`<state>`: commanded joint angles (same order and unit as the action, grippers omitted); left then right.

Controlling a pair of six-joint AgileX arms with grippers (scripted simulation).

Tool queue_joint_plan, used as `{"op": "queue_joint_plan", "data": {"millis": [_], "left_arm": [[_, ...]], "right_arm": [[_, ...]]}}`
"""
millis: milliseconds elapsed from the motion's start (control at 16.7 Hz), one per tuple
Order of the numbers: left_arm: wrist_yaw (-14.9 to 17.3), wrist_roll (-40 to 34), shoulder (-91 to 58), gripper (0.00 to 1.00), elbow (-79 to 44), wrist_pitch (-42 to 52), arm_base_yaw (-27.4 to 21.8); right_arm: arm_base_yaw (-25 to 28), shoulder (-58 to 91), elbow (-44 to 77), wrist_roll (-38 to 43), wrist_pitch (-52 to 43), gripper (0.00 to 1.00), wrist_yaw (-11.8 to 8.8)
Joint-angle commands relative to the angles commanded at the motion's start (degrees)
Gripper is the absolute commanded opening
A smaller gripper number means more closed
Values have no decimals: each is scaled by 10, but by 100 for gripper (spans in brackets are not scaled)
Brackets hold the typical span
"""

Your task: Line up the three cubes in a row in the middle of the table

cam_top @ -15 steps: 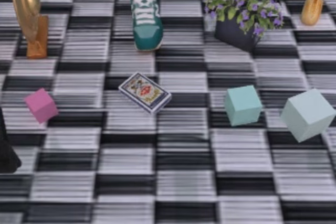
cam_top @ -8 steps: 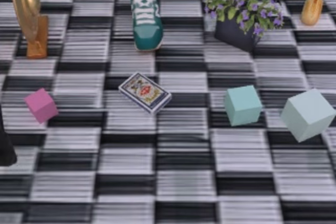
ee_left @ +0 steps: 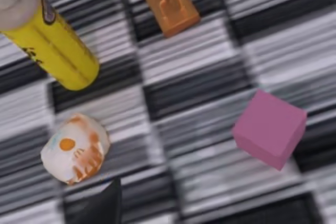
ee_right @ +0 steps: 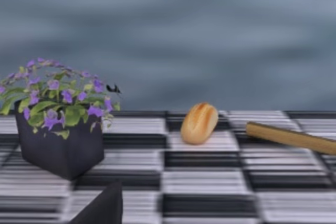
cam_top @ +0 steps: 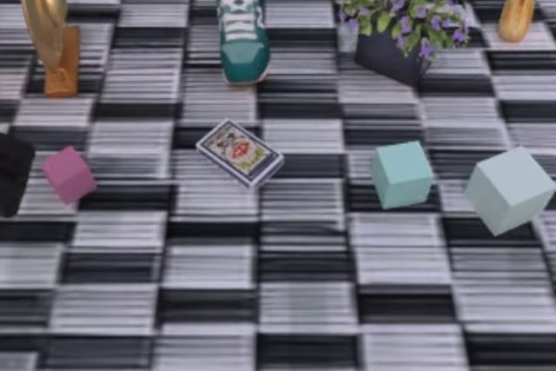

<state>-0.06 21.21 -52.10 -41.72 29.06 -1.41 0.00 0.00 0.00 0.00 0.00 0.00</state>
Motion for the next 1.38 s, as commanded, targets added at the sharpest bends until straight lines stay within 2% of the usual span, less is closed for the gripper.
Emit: {"op": "queue_joint_plan", "data": {"millis": [360, 660, 960, 1380], "left_arm": [[-2, 136, -365, 100, -260, 190, -9], [0, 220, -569, 100, -428, 304, -15], [2, 258, -662, 100, -510, 352, -18], [2, 259, -666, 100, -502, 342, -16]], "right_arm": [[0, 0, 0, 0, 0, 100, 0], [0, 0, 0, 0, 0, 100, 0], [0, 0, 0, 0, 0, 100, 0], [0, 0, 0, 0, 0, 100, 0]]}}
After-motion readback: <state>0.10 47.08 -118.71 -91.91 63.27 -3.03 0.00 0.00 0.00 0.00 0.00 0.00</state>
